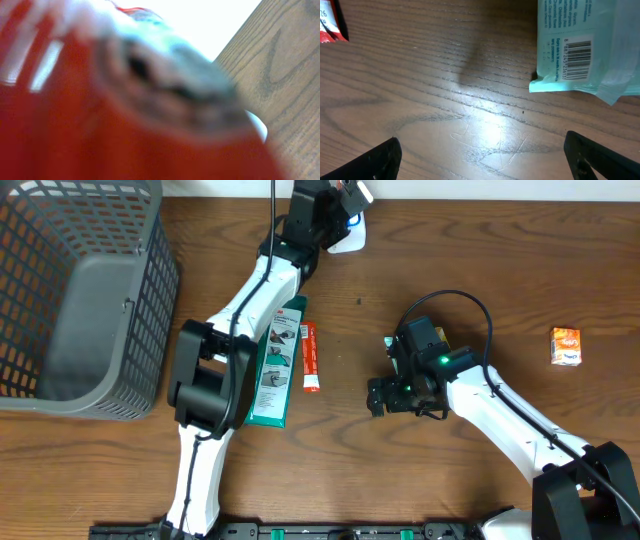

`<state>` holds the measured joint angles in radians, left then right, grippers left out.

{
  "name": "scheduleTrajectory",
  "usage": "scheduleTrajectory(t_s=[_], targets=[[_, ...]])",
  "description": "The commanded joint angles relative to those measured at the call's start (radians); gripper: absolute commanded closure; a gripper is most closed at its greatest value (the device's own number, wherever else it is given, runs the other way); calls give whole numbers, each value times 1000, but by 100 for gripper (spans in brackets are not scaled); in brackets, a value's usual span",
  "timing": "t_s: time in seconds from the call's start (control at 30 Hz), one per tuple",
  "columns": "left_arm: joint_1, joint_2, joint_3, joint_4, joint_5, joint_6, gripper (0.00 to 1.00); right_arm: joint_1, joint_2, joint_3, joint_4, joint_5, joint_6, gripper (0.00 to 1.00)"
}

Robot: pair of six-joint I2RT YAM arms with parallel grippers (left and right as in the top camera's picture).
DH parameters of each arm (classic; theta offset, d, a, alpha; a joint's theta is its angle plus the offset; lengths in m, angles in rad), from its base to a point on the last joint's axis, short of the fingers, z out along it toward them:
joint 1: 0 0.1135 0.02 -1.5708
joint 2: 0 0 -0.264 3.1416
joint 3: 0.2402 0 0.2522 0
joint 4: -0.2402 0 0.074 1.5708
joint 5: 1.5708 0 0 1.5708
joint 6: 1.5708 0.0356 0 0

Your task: Scan the item barcode

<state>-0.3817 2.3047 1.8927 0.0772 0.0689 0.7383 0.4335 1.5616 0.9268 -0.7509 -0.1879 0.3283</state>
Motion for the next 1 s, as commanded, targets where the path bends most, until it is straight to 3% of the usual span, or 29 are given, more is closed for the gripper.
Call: scheduleTrajectory(t_s=[0.0, 0.43, 0.57, 0.7, 0.77, 0.8, 0.83, 0.87, 0.9, 0.97], targets=[[1, 44, 10, 50, 10, 18, 93, 7, -19, 14, -1, -7, 0, 1], [2, 37, 11, 107, 8, 16, 93, 7, -19, 14, -1, -7, 0, 1], [-4, -20, 11, 62, 9, -83, 93, 7, -19, 14, -1, -7, 0, 1], [-7, -159, 11, -98, 10, -257, 93, 6, -19, 14, 58, 23, -1, 1], [-8, -235, 11, -214, 11, -354, 93, 5, -19, 14, 113, 23, -32, 35], [-8, -269, 11, -275, 20, -392, 93, 5, -19, 14, 120, 23, -54, 57], [-8, -313, 10, -349, 47, -430, 93, 5, -19, 14, 115, 22, -59, 58], [-8, -355, 11, -427, 85, -462, 93, 5, -19, 14, 105, 20, -47, 11], [-8, -389, 11, -491, 116, -484, 93, 5, -19, 14, 93, 23, -23, 1], [-8, -456, 10, -618, 169, -510, 93, 5, -19, 14, 77, 22, 16, 5]])
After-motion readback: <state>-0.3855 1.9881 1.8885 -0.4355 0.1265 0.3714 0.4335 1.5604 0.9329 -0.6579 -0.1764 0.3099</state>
